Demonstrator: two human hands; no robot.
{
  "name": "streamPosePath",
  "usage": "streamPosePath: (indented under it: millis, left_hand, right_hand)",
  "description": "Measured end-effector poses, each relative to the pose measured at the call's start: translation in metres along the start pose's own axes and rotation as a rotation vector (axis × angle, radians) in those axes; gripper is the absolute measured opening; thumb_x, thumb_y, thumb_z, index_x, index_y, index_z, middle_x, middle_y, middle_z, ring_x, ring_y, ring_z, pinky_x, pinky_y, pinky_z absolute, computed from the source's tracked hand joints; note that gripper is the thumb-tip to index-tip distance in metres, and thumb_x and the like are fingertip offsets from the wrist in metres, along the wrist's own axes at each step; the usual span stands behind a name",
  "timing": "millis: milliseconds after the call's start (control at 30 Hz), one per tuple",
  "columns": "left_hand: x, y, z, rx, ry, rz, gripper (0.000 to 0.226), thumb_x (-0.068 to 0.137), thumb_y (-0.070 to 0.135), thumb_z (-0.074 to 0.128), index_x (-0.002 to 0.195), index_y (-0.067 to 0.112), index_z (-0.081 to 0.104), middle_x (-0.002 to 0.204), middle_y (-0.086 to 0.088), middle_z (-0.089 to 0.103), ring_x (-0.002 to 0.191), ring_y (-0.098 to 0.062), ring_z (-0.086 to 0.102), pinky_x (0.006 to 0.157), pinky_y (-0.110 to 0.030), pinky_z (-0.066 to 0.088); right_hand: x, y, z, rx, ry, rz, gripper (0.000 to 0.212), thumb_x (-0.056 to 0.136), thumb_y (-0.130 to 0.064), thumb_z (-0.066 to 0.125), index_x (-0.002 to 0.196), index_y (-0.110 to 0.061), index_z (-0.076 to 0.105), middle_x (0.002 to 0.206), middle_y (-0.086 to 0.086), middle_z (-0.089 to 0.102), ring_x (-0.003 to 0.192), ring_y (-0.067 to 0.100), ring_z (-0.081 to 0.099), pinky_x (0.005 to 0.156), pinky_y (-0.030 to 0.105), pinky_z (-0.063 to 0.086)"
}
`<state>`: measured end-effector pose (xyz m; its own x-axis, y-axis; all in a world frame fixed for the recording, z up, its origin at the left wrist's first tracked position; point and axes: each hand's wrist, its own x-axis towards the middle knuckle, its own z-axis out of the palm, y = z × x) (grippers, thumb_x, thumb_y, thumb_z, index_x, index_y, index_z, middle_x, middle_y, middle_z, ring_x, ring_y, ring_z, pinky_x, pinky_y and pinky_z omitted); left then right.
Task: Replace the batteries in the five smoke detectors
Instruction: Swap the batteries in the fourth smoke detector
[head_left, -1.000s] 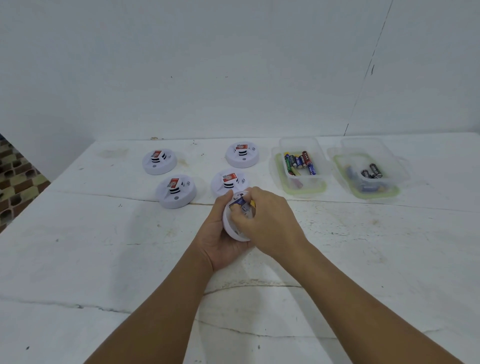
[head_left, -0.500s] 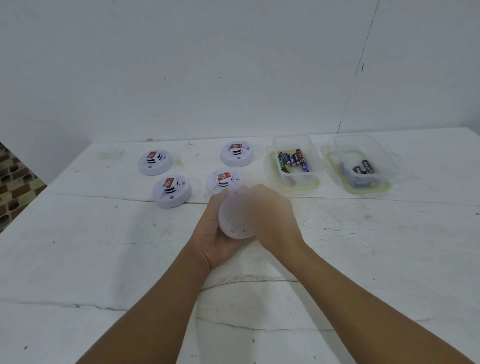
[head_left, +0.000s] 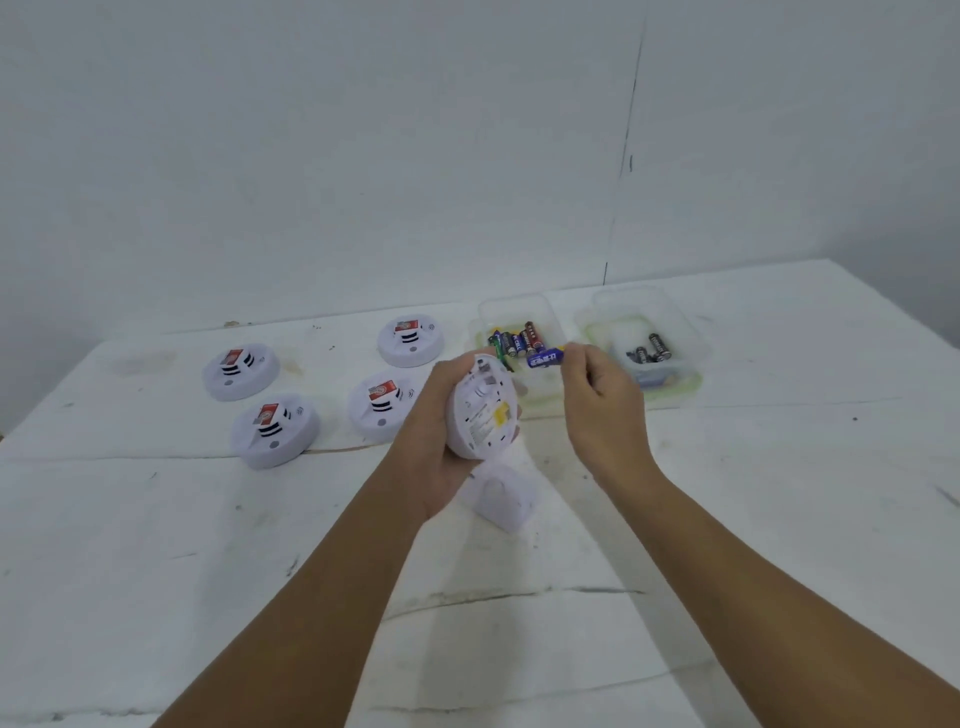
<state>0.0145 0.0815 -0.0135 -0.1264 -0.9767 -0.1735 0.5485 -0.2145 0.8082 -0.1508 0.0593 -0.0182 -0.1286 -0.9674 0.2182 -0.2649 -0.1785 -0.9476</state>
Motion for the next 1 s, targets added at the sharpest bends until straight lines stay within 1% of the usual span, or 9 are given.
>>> streamPosePath:
  millis: [133,200,300,500,567,633,733,833,1000]
  left_hand:
    - [0.019,-0.007,0.029,0.008,-0.066,-0.084,0.025,0.090,0.042,0.066,0.103,0.024,0.076,0.111,-0.005,0.069,0.103,-0.028,0.062,0.101,-0.044,0.048]
    - [0.027,-0.010,0.045,-0.014,-0.084,-0.124,0.027,0.085,0.042,0.073,0.104,0.023,0.073,0.109,-0.003,0.069,0.098,-0.025,0.065,0.100,-0.043,0.049]
    - [0.040,-0.018,0.058,-0.046,-0.130,-0.164,0.028,0.087,0.044,0.071,0.107,0.024,0.070,0.111,-0.004,0.067,0.093,-0.025,0.067,0.098,-0.042,0.049]
    - [0.054,-0.024,0.067,-0.047,-0.156,-0.177,0.038,0.087,0.045,0.070,0.118,0.023,0.067,0.111,-0.004,0.071,0.093,-0.024,0.072,0.108,-0.048,0.045]
    - [0.057,-0.025,0.066,-0.051,-0.155,-0.176,0.043,0.085,0.046,0.071,0.121,0.023,0.067,0.113,-0.005,0.072,0.094,-0.026,0.073,0.106,-0.048,0.047]
    - [0.058,-0.026,0.065,-0.047,-0.152,-0.167,0.044,0.086,0.047,0.068,0.122,0.022,0.067,0.114,-0.005,0.072,0.095,-0.026,0.073,0.106,-0.048,0.048]
    - [0.058,-0.028,0.061,-0.038,-0.133,-0.165,0.042,0.091,0.047,0.066,0.124,0.021,0.067,0.117,-0.005,0.072,0.100,-0.026,0.072,0.107,-0.049,0.048]
    - [0.059,-0.031,0.055,-0.046,-0.111,-0.175,0.041,0.094,0.047,0.062,0.125,0.021,0.068,0.123,-0.006,0.070,0.111,-0.027,0.067,0.103,-0.048,0.050]
    - [0.054,-0.030,0.049,-0.097,-0.070,-0.179,0.039,0.100,0.045,0.055,0.128,0.022,0.069,0.127,-0.003,0.071,0.122,-0.027,0.062,0.108,-0.050,0.046]
  right_hand:
    - [0.031,0.018,-0.040,-0.214,0.057,-0.054,0.038,0.111,-0.029,0.039,0.077,-0.027,0.055,0.062,-0.009,0.044,0.059,0.007,0.042,0.057,0.027,0.033]
    - [0.048,0.027,-0.058,-0.335,0.075,-0.067,0.034,0.111,-0.031,0.037,0.098,-0.033,0.069,0.076,-0.011,0.060,0.073,0.005,0.057,0.064,0.030,0.042]
    - [0.069,0.040,-0.076,-0.552,0.055,-0.079,0.037,0.112,-0.036,0.033,0.115,-0.034,0.070,0.099,-0.006,0.068,0.093,0.018,0.065,0.078,0.039,0.051]
    - [0.092,0.054,-0.094,-0.863,-0.043,-0.079,0.030,0.111,-0.041,0.035,0.113,-0.040,0.065,0.092,-0.003,0.060,0.094,0.026,0.064,0.085,0.041,0.040]
    - [0.096,0.055,-0.097,-0.886,-0.068,-0.046,0.030,0.110,-0.042,0.040,0.129,-0.040,0.064,0.105,0.000,0.062,0.104,0.026,0.064,0.088,0.040,0.034]
    - [0.097,0.052,-0.099,-0.852,-0.057,-0.032,0.035,0.109,-0.039,0.043,0.140,-0.037,0.060,0.112,0.002,0.064,0.109,0.026,0.062,0.092,0.040,0.033]
    - [0.097,0.048,-0.098,-0.673,-0.071,0.004,0.047,0.104,-0.030,0.036,0.148,-0.031,0.054,0.102,0.004,0.062,0.110,0.025,0.057,0.099,0.043,0.034]
    - [0.100,0.042,-0.095,-0.639,-0.168,0.023,0.058,0.101,-0.016,0.032,0.158,-0.025,0.038,0.103,0.006,0.057,0.109,0.028,0.049,0.093,0.043,0.031]
    - [0.104,0.044,-0.090,-0.582,-0.228,0.064,0.080,0.104,-0.008,0.043,0.167,-0.029,-0.002,0.123,0.009,0.065,0.106,0.031,0.062,0.099,0.049,0.051]
